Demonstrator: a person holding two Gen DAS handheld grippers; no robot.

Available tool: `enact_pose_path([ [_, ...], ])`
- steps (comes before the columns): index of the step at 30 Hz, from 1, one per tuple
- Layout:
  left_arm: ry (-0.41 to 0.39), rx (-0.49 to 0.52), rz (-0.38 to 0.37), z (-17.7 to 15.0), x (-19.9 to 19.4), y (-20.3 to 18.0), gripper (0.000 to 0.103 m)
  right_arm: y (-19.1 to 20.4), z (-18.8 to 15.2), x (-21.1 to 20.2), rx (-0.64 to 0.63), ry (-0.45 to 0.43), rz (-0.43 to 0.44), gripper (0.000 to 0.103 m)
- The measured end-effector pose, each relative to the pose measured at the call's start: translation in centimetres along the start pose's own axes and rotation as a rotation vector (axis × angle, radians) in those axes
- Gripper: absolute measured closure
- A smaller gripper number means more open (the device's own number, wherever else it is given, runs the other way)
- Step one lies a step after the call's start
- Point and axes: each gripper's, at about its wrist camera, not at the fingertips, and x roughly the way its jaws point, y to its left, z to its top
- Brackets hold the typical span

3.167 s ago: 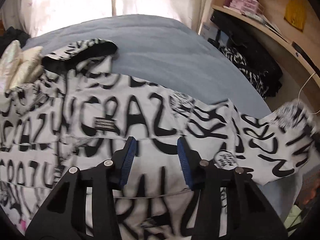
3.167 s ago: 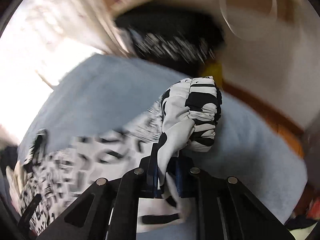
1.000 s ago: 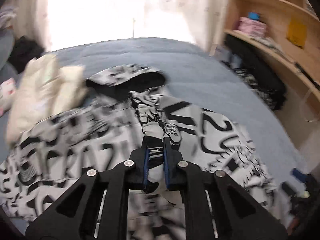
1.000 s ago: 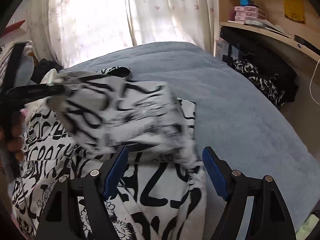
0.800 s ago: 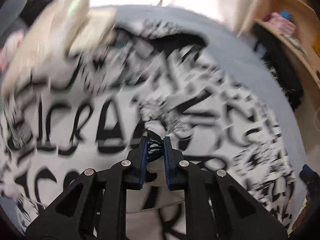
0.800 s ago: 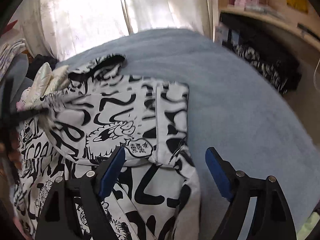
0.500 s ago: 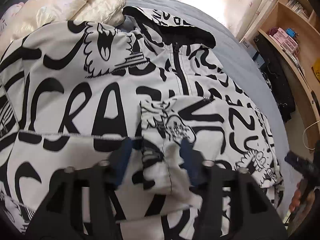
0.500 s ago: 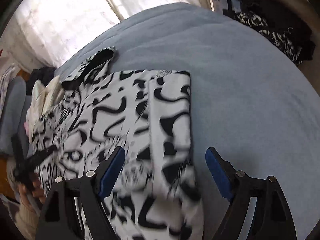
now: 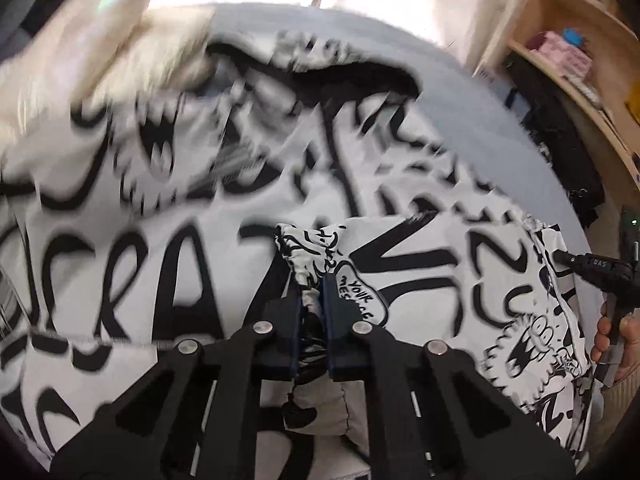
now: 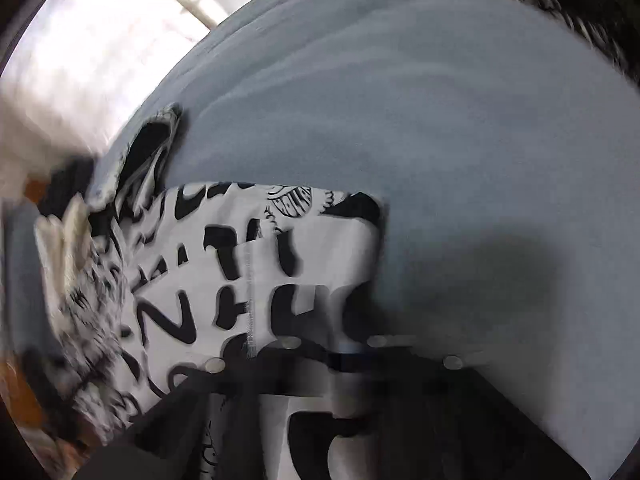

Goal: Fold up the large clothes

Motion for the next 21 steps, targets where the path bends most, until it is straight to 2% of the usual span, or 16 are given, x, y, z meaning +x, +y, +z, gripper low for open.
enact_pose_path([
  [1, -0.021, 0.019, 0.002, 0.1, -0.2, -0.5, 0.097, -0.1, 0.0, -1.2, -0.015, -0.064, -0.027, 0.101],
  [3, -0.019, 0.045, 0.030, 0.1, 0.6, -1.3, 0.097, -0.7, 0.0, -1.5, 0.008, -0.105, -0.054, 0.101],
  [6, 0.055, 0.041, 0.082, -0.6, 3.4, -1.1, 0.093, -1.5, -1.1, 0.1, 0.013, -0.047, -0.095, 0.101],
  [8, 0.073, 0.002, 0.071, -0.8, 3.8, -0.3, 0.092, -1.9, -1.2, 0.1, 0.032, -0.021, -0.088, 0.099],
  [10, 0.070, -0.023, 0.053, -0.6, 3.0, 0.2, 0.090, -2.0, -1.3, -1.2, 0.068, 0.010, -0.034, 0.084],
  [12, 0.077, -0.031, 0.030, -0.6, 1.8, 0.8, 0.081, -1.5, -2.3, -2.9, 0.061, 0.028, 0.023, 0.044],
  [14, 0.076, -0.033, 0.031, -1.0, 0.7, 1.3, 0.073, -0.6, -3.8, -5.2, 0.015, 0.029, 0.017, 0.031],
  [15, 0.076, -0.033, 0.030, -1.4, 0.2, 1.7, 0.069, -0.3, -4.7, -6.3, -0.007, 0.037, 0.023, 0.029],
  [18, 0.101, -0.015, 0.027, -2.8, -0.8, 2.4, 0.068, 0.8, -8.2, -8.3, -0.047, 0.095, 0.053, 0.029],
  [21, 0.109, 0.017, 0.043, -3.9, -0.9, 2.5, 0.069, 1.7, -11.2, -8.4, -0.078, 0.143, 0.031, 0.029],
])
